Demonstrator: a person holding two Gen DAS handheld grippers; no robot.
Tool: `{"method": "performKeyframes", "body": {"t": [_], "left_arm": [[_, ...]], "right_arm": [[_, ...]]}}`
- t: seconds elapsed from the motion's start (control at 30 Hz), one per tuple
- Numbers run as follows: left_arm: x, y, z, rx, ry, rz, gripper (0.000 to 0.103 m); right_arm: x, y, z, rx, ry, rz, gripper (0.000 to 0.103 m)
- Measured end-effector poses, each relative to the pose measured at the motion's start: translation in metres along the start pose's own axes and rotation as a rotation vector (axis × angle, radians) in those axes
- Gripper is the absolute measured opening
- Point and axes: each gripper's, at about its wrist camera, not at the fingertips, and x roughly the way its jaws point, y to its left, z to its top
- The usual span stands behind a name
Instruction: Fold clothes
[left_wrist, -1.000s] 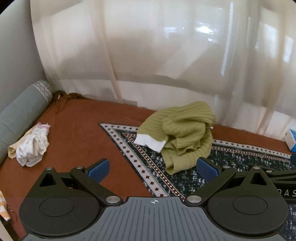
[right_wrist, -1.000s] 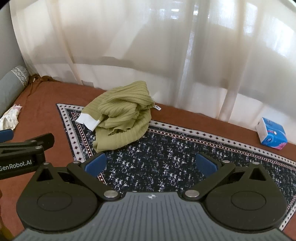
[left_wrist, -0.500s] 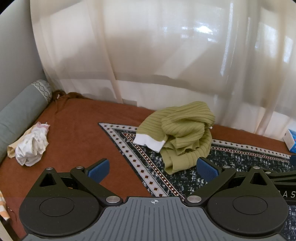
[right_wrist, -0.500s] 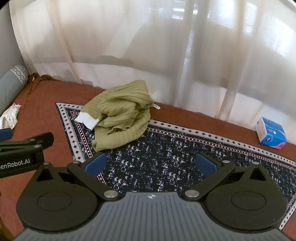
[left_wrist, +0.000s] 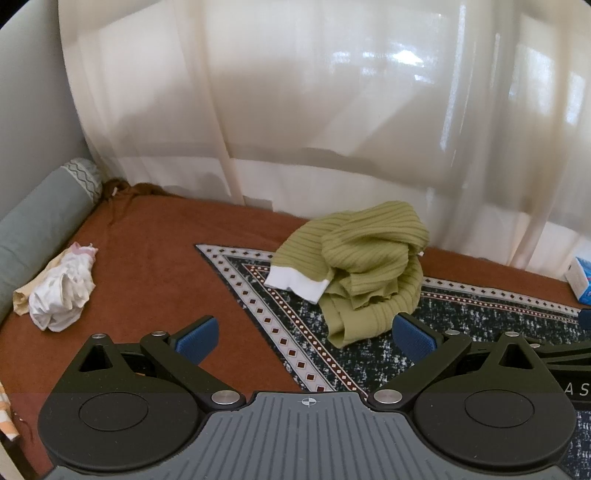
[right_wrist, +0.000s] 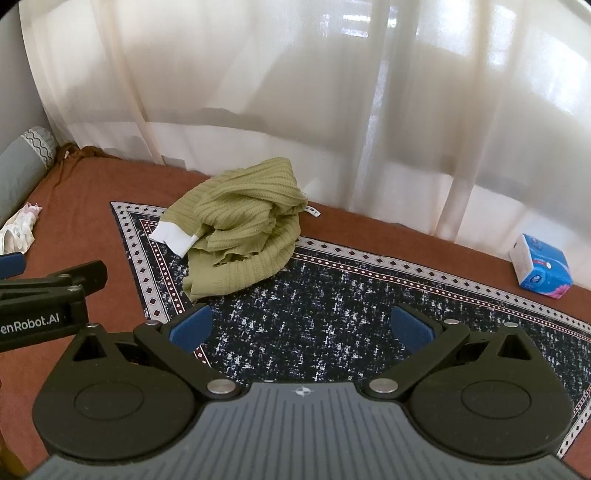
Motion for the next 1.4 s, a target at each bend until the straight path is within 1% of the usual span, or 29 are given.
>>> {"method": "performKeyframes", "body": {"t": [0.5,0.8,0.93,1.07,1.23,1.4], "left_arm": [[0.020,0.000,0.006,-0.002,0.028,-0.012,0.103],[0.051,0.004,0.007,-0.007,0.074,-0.005,0.103],[0.079,0.011,0.017,-0.007,0.084,0.015,0.103],[0.128,0.019,0.034,0.006,0.128,-0.022,0.103],[0.198,0.022,0.039,0.044,0.176,-0.009,0.103],[0.239,0.016,0.040,0.054,0.206,-0.025,0.103]], "right_arm": [[0.016,0.002,0.004,-0.024,0.031,-0.007,0.103],[0.039,0.003,0.008,-0.019,0.063,0.003,0.103],[0.057,0.006,0.021,-0.042,0.047,0.029,0.103],[0.086,0.011,0.051,-0.122,0.001,0.060,0.103],[0.136,0.017,0.086,-0.189,-0.009,0.090,0.103],[0.181,0.014,0.103,-0.130,0.013,0.119,0.103]]}}
